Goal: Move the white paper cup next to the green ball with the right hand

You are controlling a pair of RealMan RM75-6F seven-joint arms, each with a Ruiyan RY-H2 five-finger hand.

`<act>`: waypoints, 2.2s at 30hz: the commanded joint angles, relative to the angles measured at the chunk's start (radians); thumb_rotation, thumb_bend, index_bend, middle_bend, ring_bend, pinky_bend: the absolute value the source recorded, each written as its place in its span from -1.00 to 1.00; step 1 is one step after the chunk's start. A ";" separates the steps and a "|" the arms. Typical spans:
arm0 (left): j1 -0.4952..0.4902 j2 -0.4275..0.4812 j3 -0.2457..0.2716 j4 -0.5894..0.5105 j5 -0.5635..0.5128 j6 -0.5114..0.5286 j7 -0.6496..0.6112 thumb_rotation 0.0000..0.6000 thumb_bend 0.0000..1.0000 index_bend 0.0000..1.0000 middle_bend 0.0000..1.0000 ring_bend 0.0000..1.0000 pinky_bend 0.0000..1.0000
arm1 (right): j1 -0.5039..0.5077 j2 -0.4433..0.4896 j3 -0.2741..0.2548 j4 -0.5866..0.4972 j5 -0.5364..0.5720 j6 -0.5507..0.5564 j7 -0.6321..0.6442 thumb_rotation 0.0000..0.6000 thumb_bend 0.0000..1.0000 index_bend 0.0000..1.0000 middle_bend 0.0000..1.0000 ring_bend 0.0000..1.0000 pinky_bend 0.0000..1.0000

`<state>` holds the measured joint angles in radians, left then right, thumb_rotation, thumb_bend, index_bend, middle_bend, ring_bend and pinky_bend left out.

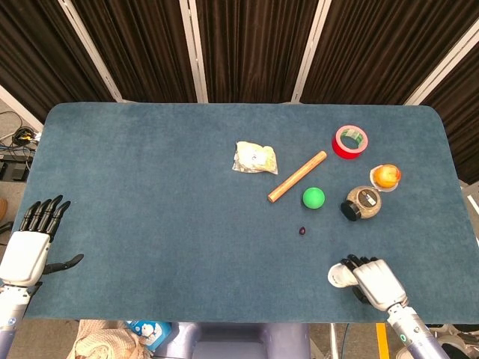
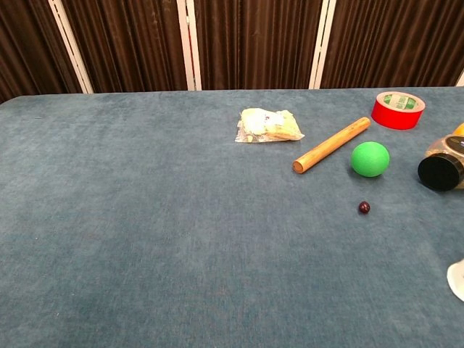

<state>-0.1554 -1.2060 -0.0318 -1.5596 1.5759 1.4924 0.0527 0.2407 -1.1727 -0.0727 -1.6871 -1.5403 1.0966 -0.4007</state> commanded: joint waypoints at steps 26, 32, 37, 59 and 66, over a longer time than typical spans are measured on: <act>-0.003 0.001 -0.001 -0.003 -0.003 -0.004 -0.005 1.00 -0.96 -1.00 -1.00 -1.00 -1.00 | 0.112 -0.037 0.140 -0.150 0.087 -0.004 -0.116 1.00 -0.16 -0.24 -0.33 -0.12 0.03; -0.007 0.003 -0.002 -0.004 -0.009 -0.015 -0.011 1.00 -0.96 -1.00 -1.00 -1.00 -1.00 | 0.167 -0.105 0.194 -0.120 0.206 -0.037 -0.202 1.00 -0.16 -0.24 -0.33 -0.12 0.03; -0.012 0.005 -0.005 -0.006 -0.019 -0.027 -0.016 1.00 -0.96 -1.00 -1.00 -1.00 -1.00 | 0.209 -0.167 0.215 -0.066 0.284 -0.059 -0.248 1.00 -0.16 -0.24 -0.33 -0.12 0.03; -0.009 0.005 -0.005 -0.010 -0.022 -0.023 -0.021 1.00 -0.96 -1.00 -1.00 -1.00 -1.00 | 0.268 -0.273 0.183 0.043 0.371 -0.043 -0.317 1.00 -0.17 -1.00 -0.88 -0.68 -0.50; -0.008 0.004 -0.004 -0.008 -0.017 -0.018 -0.018 1.00 -0.96 -1.00 -1.00 -1.00 -1.00 | 0.251 -0.214 0.156 -0.053 0.386 0.021 -0.405 1.00 -0.21 -1.00 -1.00 -0.93 -0.67</act>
<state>-0.1632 -1.2018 -0.0354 -1.5679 1.5582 1.4742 0.0347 0.4998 -1.4095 0.0938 -1.7133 -1.1583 1.0950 -0.7873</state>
